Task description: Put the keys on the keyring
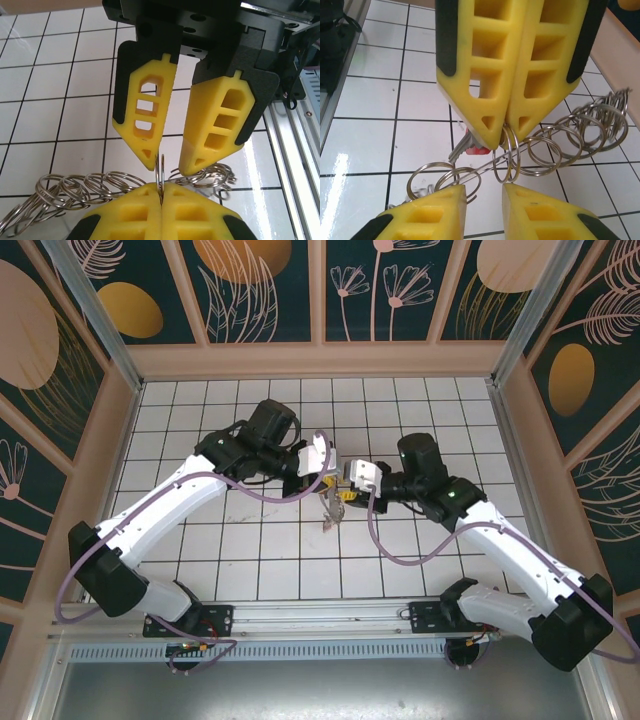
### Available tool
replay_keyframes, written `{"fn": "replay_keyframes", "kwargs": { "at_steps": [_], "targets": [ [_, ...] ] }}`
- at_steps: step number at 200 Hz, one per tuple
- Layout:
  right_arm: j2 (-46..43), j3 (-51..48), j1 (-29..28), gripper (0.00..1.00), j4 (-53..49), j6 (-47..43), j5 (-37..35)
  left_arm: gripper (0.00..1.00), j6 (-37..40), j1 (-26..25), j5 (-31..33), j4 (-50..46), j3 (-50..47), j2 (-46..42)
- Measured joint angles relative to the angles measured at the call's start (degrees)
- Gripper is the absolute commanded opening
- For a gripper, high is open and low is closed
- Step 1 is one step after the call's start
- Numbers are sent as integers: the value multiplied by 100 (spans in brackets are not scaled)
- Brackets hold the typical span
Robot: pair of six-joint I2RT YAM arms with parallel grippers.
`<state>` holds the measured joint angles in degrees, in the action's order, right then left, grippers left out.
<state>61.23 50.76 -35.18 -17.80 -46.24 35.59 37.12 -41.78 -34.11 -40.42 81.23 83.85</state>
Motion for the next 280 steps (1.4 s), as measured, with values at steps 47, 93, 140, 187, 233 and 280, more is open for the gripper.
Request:
{"fn": "replay_keyframes", "kwargs": {
  "at_steps": [47, 93, 140, 187, 233, 280],
  "targets": [
    [33, 74, 0, 26, -94, -114, 2, 0, 111, 0, 15, -258, 15, 55],
    [33, 74, 0, 26, -114, -129, 90, 0, 214, 0, -2, -400, 22, 118],
    [33, 74, 0, 25, -109, -125, 313, 0, 282, 0, -13, -483, 55, 175],
    [50, 74, -2, 23, -2, -7, 483, 0, 299, 0, -131, -481, 59, 179],
    [50, 74, -7, 16, 286, 188, 614, 0, 297, 0, -302, -476, 70, 181],
    [79, 72, -7, 18, 337, 378, 656, 0, 293, 0, -350, -439, 81, 181]
  ]
}}
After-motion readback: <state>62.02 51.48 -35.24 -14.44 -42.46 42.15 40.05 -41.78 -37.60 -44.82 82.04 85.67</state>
